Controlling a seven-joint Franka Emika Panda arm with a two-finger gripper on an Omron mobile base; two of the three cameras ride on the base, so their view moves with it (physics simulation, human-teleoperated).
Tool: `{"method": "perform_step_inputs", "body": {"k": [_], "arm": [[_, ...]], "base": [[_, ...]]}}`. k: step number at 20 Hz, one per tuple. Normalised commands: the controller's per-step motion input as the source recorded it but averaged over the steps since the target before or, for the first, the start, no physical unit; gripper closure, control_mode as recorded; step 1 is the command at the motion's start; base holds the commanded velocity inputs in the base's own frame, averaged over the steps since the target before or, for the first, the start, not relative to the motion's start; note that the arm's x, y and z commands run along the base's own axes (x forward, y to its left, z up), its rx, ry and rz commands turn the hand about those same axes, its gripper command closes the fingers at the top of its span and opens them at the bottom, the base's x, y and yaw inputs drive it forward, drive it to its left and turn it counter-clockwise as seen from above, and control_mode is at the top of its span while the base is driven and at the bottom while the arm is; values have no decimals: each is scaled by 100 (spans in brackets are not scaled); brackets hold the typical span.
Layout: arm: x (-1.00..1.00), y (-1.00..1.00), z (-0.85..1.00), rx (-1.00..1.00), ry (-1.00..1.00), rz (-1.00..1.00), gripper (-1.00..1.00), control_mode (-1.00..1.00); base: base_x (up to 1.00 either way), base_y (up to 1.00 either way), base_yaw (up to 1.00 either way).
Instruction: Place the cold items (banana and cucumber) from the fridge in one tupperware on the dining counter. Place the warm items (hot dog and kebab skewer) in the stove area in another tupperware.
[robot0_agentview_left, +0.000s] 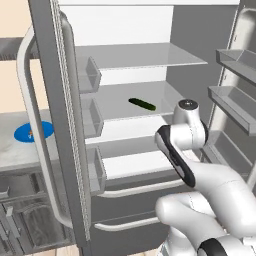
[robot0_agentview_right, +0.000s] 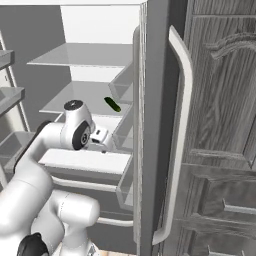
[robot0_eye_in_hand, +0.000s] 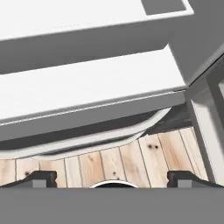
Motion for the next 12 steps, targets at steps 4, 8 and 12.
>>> {"method": "perform_step_inputs", "body": {"k": [4,8,12], "arm": [[95,0,43,-4,-34,8,-100,-100],[92,2,66,-10,-16,5,-100,-100],[46,0,38,0,-1,1,-100,-100]], "base": [[0,0,0],[0,0,0],[0,0,0]]}}
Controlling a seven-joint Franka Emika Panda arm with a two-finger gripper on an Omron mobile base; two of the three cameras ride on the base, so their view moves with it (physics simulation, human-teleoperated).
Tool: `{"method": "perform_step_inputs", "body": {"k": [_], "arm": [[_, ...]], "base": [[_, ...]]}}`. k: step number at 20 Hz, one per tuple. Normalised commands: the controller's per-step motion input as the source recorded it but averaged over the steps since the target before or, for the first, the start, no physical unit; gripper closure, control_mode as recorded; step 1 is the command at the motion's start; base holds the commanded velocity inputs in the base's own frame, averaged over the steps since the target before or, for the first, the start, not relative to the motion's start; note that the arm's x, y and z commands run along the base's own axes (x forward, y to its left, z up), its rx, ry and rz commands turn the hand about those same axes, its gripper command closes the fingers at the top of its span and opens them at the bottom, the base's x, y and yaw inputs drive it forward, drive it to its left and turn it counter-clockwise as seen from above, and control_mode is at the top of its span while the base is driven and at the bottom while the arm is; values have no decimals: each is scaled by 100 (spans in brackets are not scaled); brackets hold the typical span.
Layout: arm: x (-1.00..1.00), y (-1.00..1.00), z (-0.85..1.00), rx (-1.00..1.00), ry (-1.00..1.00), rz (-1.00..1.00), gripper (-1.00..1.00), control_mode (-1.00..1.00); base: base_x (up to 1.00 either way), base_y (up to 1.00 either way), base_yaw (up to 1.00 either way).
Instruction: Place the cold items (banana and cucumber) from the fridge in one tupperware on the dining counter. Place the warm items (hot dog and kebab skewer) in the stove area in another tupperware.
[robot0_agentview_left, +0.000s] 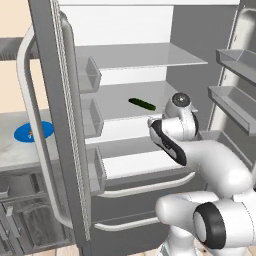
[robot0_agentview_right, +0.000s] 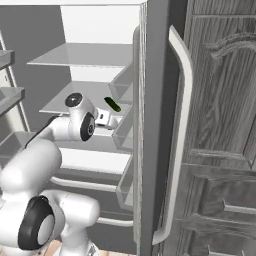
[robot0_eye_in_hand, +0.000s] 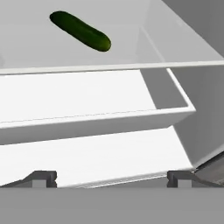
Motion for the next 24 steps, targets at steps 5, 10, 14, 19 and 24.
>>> {"method": "perform_step_inputs", "body": {"k": [5,10,14,19,24], "arm": [[40,-6,9,3,-17,7,-100,-100],[15,-1,53,0,-9,16,-100,-100],[52,0,39,-5,23,11,-100,-100],[78,4,-2,-11,31,3,-100,-100],[73,13,-34,-5,0,0,-100,-100]], "base": [[0,0,0],[0,0,0],[0,0,0],[0,0,0],[0,0,0]]}}
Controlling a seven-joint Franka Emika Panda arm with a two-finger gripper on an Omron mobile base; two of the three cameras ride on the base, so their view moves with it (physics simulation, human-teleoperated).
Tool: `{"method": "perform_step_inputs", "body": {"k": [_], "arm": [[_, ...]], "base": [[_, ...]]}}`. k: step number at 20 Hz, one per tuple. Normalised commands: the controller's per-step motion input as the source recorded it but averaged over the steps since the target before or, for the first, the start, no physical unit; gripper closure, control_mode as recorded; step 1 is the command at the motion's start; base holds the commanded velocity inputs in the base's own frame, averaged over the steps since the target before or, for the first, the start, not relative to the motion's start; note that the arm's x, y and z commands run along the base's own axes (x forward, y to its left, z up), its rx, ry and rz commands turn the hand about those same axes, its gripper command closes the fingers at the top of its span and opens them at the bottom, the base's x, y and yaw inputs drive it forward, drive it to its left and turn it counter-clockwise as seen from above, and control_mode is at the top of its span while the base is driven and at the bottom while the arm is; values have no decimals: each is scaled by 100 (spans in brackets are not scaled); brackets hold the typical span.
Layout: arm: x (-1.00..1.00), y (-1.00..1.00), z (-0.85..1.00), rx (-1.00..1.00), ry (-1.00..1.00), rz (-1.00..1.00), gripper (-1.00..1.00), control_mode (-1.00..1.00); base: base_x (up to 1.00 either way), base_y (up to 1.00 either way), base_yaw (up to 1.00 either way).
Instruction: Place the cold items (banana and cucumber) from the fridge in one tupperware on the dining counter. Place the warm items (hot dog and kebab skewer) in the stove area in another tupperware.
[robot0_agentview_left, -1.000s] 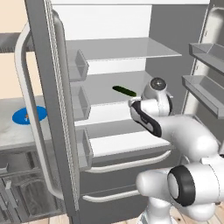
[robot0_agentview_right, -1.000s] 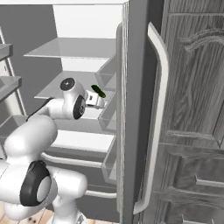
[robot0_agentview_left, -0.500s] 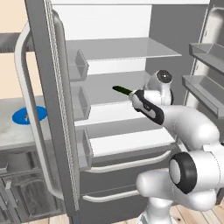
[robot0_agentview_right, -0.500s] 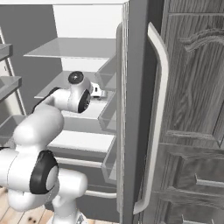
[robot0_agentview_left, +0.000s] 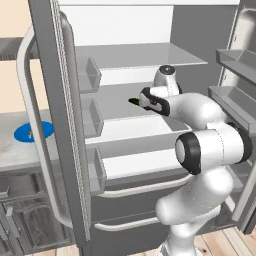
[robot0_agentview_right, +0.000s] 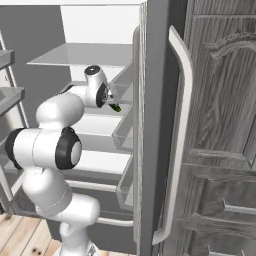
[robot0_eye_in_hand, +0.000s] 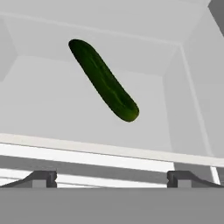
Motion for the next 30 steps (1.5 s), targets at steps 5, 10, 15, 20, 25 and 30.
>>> {"method": "perform_step_inputs", "body": {"k": [5,10,15,20,25,30], "arm": [[24,0,-46,0,-2,3,-100,-100],[45,-3,-22,0,-3,8,-100,-100],[54,0,-10,0,0,13,-100,-100],[41,-1,-15,0,0,14,-100,-100],[19,0,-20,0,2,14,-100,-100],[17,0,-24,0,5,12,-100,-100]], "base": [[0,0,0],[0,0,0],[0,0,0],[0,0,0],[0,0,0],[0,0,0]]}}
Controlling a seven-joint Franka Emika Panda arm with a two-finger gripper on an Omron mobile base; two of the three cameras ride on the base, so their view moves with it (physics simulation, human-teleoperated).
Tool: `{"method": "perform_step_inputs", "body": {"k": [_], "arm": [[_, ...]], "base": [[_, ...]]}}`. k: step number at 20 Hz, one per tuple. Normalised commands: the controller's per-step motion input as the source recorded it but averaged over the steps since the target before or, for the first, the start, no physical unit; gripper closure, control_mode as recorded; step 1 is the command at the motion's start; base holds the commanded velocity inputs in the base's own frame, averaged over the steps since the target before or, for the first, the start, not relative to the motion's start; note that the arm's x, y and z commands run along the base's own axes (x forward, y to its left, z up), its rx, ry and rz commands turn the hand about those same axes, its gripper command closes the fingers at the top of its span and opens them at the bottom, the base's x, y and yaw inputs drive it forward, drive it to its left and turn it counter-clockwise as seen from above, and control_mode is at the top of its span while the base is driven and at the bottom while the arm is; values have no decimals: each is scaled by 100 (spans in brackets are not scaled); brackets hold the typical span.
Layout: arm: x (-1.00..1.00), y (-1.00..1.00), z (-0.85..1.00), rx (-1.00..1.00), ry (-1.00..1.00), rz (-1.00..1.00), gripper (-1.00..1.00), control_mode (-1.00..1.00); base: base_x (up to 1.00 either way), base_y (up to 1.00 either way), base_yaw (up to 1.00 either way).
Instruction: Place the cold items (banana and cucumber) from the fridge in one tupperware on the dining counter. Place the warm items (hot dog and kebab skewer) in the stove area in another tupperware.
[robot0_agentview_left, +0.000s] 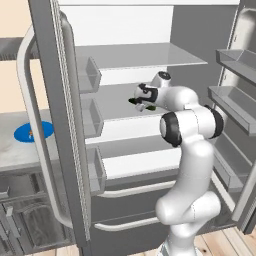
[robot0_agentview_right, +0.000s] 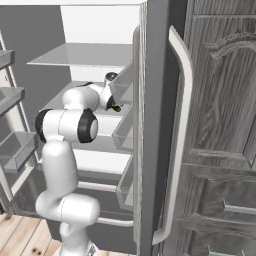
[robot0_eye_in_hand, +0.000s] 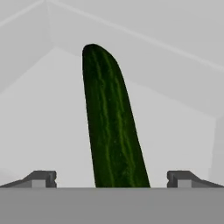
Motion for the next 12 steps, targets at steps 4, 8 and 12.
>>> {"method": "perform_step_inputs", "body": {"k": [4,8,12], "arm": [[5,0,-29,0,7,11,100,-100],[-1,6,-22,0,1,8,100,-100],[-25,24,-16,0,-11,1,100,-100]], "base": [[0,0,0],[0,0,0],[0,0,0]]}}
